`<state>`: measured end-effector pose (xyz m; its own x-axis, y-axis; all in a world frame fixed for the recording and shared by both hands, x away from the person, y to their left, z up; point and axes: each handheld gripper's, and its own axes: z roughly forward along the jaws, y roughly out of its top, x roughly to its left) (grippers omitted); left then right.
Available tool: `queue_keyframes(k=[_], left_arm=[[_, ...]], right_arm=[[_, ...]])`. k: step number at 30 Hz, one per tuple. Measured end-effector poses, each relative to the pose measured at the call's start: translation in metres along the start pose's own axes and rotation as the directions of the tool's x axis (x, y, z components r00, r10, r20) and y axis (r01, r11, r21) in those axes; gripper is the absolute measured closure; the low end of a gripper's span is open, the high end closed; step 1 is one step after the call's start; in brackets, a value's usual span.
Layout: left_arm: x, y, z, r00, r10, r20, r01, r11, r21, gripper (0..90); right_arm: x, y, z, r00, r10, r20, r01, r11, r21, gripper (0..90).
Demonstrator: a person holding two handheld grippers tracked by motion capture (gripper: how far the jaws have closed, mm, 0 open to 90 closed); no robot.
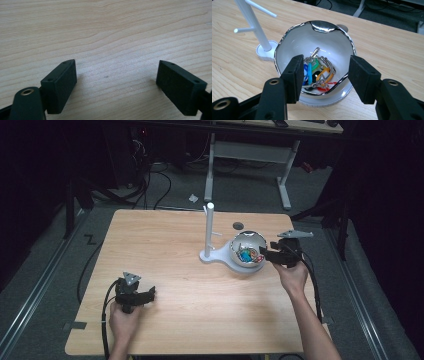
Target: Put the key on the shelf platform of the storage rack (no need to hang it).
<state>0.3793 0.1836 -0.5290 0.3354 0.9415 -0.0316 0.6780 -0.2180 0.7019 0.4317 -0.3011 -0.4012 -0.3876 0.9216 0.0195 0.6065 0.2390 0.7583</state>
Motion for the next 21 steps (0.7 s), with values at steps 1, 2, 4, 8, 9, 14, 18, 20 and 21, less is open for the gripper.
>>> queue_keyframes(k=[1,2,4,8,9,14,18,20,21], left_arm=[[0.000,0.000,0.000,1.0000,0.000,0.000,0.000,1.0000,0.000,17.0],[0.000,0.000,0.000,1.0000,0.000,0.000,0.000,1.0000,0.000,17.1],[0.000,0.000,0.000,1.0000,0.000,0.000,0.000,1.0000,0.000,17.0],[0.000,0.000,0.000,1.0000,0.000,0.000,0.000,1.0000,0.000,17.0],[0.000,0.000,0.000,1.0000,0.000,-0.001,0.000,1.0000,0.000,17.0],[0.000,0.000,0.000,1.0000,0.000,0.000,0.000,1.0000,0.000,17.0],[0.000,0.000,0.000,1.0000,0.001,-0.001,-0.001,1.0000,0.000,17.0],[0.000,0.000,0.000,1.0000,0.000,0.000,0.000,1.0000,0.000,17.0],[0.000,0.000,0.000,1.0000,0.000,0.000,0.000,1.0000,0.000,17.0]], right_arm=[[0.000,0.000,-0.002,1.0000,0.002,-0.001,-0.002,1.000,-0.003,46.9],[0.000,0.000,-0.003,1.0000,0.002,-0.003,-0.002,1.000,-0.006,46.9],[0.000,0.001,-0.007,1.0000,-0.002,-0.002,0.002,1.000,-0.011,46.7],[-0.001,0.000,-0.012,1.0000,-0.005,-0.004,0.005,1.000,-0.019,45.9],[0.000,0.000,-0.014,1.0000,-0.005,-0.006,0.005,1.000,-0.024,45.9],[0.000,0.001,-0.021,1.0000,-0.003,-0.009,0.003,0.999,-0.037,45.4],[0.001,0.000,-0.026,0.9999,-0.007,-0.008,0.007,0.999,-0.037,45.2],[0.001,0.000,-0.029,0.9999,-0.008,-0.008,0.007,0.999,-0.037,45.0],[0.001,0.000,-0.030,0.9999,-0.008,-0.011,0.007,0.999,-0.038,45.0]])
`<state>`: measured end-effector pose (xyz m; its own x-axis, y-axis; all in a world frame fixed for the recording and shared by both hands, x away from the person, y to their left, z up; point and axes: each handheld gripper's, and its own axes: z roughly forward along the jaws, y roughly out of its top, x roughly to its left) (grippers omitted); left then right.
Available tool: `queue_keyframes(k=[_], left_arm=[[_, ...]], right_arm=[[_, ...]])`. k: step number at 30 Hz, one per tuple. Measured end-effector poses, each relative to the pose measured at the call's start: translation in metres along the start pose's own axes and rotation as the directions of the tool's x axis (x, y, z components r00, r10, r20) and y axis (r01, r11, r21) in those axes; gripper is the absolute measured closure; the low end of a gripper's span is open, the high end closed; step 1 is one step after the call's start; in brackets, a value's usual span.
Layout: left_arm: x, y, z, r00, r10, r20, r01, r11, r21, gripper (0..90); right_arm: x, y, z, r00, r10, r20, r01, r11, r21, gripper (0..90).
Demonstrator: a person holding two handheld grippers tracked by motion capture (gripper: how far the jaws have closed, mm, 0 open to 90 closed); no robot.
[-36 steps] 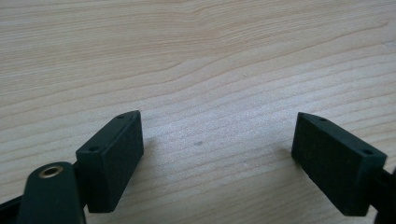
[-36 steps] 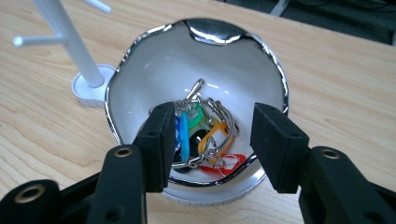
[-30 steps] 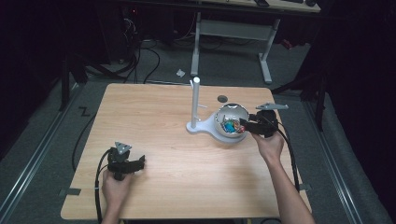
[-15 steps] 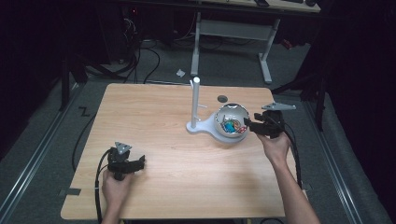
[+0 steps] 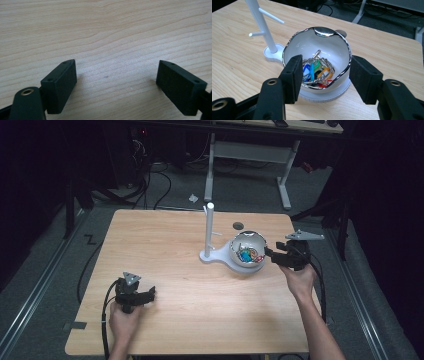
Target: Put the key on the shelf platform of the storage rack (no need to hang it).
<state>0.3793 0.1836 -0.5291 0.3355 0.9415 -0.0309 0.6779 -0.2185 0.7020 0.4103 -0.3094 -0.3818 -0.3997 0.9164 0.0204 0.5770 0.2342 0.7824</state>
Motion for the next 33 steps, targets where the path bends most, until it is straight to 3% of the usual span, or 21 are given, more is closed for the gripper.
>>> queue_keyframes(k=[10,14,16,25,33], left_arm=[[0.000,0.000,0.000,1.0000,0.000,0.000,0.000,1.0000,0.000,17.1],[0.000,0.000,0.000,1.0000,0.000,0.000,0.000,1.0000,0.000,17.1],[0.000,0.000,0.000,1.0000,0.000,0.000,0.000,1.0000,0.000,17.1],[0.000,0.000,0.000,1.0000,0.000,0.000,0.000,1.0000,0.000,17.1],[0.000,0.000,0.000,1.0000,0.000,0.000,0.000,1.0000,0.000,17.0]], right_arm=[[0.003,-0.001,-0.014,1.0000,0.010,-0.001,-0.010,1.000,-0.006,43.7],[0.005,-0.008,-0.020,0.9998,0.018,0.000,-0.018,0.999,-0.027,44.2],[0.005,-0.013,-0.022,0.9998,0.021,0.005,-0.021,1.000,-0.009,43.7],[0.006,-0.024,-0.043,0.9995,0.030,0.007,-0.030,0.998,-0.060,44.3],[0.007,-0.039,-0.057,0.9976,0.070,0.003,-0.069,0.993,-0.095,44.4]])
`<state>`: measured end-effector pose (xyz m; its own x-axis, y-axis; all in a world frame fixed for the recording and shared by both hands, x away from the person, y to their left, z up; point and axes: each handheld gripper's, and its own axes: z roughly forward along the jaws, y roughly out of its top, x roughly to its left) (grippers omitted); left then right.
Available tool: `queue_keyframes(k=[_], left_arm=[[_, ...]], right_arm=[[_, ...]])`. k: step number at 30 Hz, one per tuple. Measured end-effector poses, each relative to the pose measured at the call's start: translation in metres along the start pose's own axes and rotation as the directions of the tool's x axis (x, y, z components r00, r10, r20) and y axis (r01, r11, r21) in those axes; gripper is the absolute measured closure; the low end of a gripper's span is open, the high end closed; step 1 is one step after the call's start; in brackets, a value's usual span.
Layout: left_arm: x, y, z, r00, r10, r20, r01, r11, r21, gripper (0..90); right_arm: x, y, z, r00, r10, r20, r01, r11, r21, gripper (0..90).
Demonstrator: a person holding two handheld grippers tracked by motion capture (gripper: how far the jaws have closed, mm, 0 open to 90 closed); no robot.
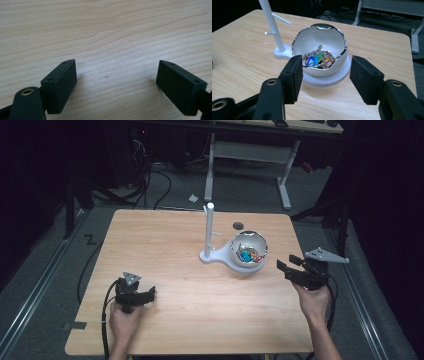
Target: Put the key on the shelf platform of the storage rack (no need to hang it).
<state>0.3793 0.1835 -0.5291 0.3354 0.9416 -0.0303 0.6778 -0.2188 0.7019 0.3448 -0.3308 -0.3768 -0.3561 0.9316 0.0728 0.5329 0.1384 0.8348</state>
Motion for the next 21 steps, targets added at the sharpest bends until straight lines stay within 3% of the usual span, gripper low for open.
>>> queue_keyframes(k=[11,21], left_arm=[[0.000,0.000,0.000,1.0000,0.000,0.000,0.000,1.0000,0.000,17.0],[0.000,0.000,0.000,1.0000,0.001,0.001,-0.001,1.0000,0.000,17.0]], right_arm=[[0.001,-0.020,-0.009,0.9996,0.027,-0.009,-0.027,1.000,-0.015,44.5],[0.005,-0.037,-0.004,0.9991,0.041,-0.012,-0.041,0.999,0.002,44.8]])
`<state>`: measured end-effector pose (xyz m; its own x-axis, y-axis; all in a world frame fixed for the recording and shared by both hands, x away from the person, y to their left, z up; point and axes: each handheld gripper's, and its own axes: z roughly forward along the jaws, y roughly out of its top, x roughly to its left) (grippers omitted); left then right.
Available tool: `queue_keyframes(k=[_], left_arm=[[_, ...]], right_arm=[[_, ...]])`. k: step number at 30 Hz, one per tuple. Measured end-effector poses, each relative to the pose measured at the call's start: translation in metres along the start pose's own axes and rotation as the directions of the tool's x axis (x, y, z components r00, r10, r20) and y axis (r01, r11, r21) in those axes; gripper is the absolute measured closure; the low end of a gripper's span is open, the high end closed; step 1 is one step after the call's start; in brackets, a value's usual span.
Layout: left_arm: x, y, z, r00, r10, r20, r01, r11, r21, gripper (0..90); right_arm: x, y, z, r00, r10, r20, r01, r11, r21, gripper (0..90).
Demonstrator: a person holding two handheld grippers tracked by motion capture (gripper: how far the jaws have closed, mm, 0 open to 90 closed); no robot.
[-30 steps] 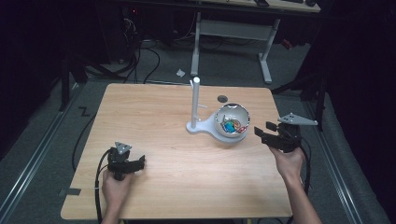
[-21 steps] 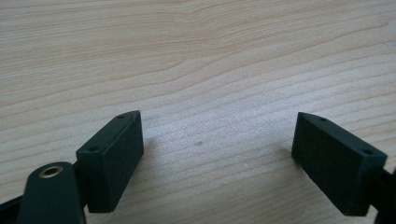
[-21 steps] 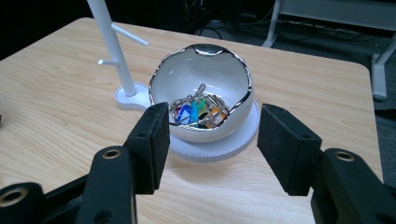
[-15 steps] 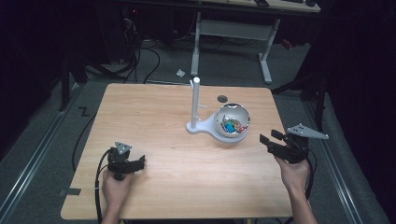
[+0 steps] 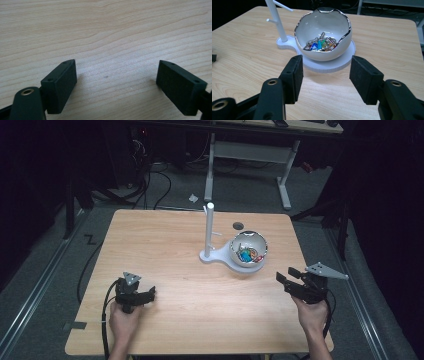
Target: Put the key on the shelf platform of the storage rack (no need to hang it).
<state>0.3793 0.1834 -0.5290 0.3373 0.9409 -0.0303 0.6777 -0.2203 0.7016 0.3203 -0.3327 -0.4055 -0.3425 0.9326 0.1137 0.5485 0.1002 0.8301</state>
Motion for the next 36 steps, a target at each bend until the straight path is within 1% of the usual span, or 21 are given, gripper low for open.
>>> queue_keyframes(k=[7,9,23,26,29,31,36], left_arm=[[0.000,0.000,0.000,1.0000,0.000,0.000,0.000,1.0000,0.000,17.0],[0.000,0.000,0.000,1.0000,0.000,0.000,0.000,1.0000,0.001,17.1],[0.000,0.000,0.000,1.0000,0.000,0.000,0.000,1.0000,0.000,17.0],[0.000,0.000,0.000,1.0000,0.000,0.000,0.000,1.0000,0.000,17.1],[0.000,0.000,0.000,1.0000,0.001,0.001,-0.001,1.0000,0.000,17.0],[0.000,0.000,0.000,1.0000,0.001,0.000,-0.001,1.0000,0.000,17.1],[0.000,0.000,0.000,1.0000,0.000,0.001,0.000,1.0000,0.000,17.1]], right_arm=[[0.002,-0.007,0.006,1.0000,-0.003,-0.004,0.003,1.000,0.012,44.9],[0.003,-0.009,0.008,1.0000,0.003,-0.003,-0.003,1.000,0.016,45.0],[0.010,-0.020,0.021,0.9999,-0.008,-0.010,0.009,0.999,0.032,45.5],[0.012,-0.023,0.025,0.9998,0.006,-0.019,-0.005,0.999,0.037,45.6],[0.015,-0.026,0.031,0.9992,0.005,-0.040,-0.003,0.999,0.045,45.7],[0.020,-0.027,0.035,0.9986,-0.007,-0.052,0.010,0.998,0.058,45.7],[0.026,-0.027,0.040,0.9977,-0.013,-0.066,0.018,0.998,0.065,45.7]])
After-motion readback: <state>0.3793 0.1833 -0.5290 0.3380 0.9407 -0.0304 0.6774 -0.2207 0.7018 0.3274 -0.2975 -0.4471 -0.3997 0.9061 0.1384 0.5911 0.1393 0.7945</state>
